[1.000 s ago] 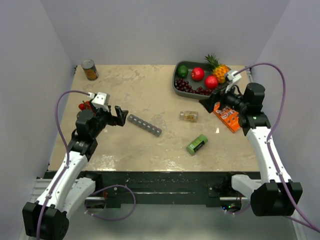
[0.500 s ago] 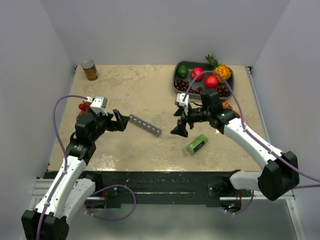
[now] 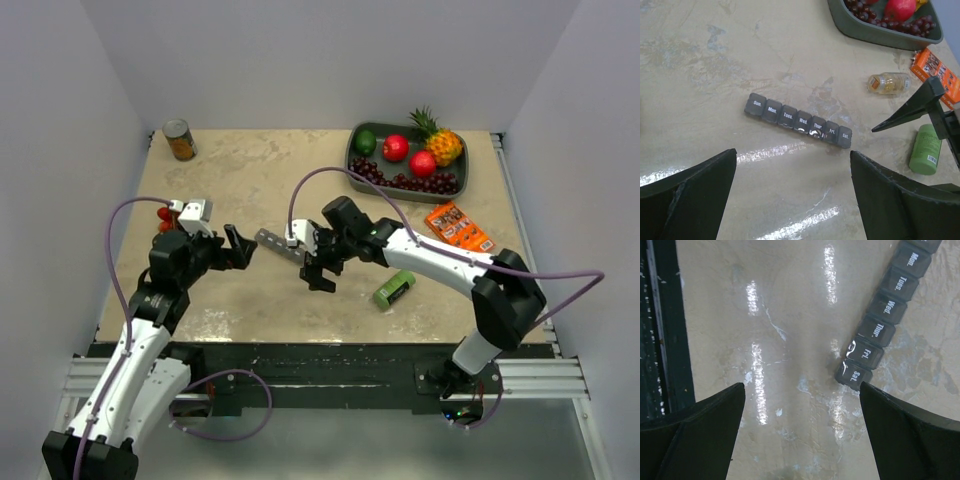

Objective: Sort the pills into containers

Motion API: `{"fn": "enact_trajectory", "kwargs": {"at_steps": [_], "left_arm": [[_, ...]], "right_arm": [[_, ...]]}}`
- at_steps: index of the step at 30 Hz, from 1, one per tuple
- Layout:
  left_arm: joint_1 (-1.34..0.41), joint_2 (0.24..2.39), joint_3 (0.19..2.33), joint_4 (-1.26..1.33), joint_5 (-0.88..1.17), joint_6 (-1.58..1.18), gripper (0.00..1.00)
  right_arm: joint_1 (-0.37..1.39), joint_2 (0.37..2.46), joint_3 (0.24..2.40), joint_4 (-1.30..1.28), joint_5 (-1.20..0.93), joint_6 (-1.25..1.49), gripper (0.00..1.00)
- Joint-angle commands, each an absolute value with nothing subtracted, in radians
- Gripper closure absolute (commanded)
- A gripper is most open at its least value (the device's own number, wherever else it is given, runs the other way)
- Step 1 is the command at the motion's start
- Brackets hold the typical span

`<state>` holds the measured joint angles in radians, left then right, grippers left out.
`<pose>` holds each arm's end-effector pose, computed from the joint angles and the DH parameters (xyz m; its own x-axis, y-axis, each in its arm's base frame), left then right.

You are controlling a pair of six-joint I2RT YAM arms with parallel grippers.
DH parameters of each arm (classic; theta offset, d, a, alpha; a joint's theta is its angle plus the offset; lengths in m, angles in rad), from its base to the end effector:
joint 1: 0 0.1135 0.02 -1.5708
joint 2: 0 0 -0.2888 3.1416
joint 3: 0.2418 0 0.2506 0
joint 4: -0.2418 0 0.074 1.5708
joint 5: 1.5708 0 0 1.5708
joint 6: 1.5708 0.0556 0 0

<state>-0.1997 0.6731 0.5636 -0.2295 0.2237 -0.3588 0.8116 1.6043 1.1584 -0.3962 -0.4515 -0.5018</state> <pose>0.1578 -0.0445 0.2840 -0.4451 -0.2592 -0.8571 0.2587 0.8791 -0.4002 0.2286 0.2761 0.2588 -0.0401 -0.6710 -0.7404 -0.9946 0.0979 -0.0349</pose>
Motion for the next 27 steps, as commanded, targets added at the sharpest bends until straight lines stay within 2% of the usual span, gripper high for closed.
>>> {"fn": "enact_trajectory", "kwargs": {"at_steps": [1, 27], "left_arm": [[-0.204, 0.632, 0.594, -0.25, 0.175, -0.35, 0.01], [-0.204, 0.565, 0.565, -0.255, 0.087, -0.336, 0.01]], "right_arm": [[0.838, 1.65, 1.218, -0.362, -0.338, -0.465, 0.01], [0.893, 1.841, 1.322, -0.364, -0.167, -0.414, 0.01]]}}
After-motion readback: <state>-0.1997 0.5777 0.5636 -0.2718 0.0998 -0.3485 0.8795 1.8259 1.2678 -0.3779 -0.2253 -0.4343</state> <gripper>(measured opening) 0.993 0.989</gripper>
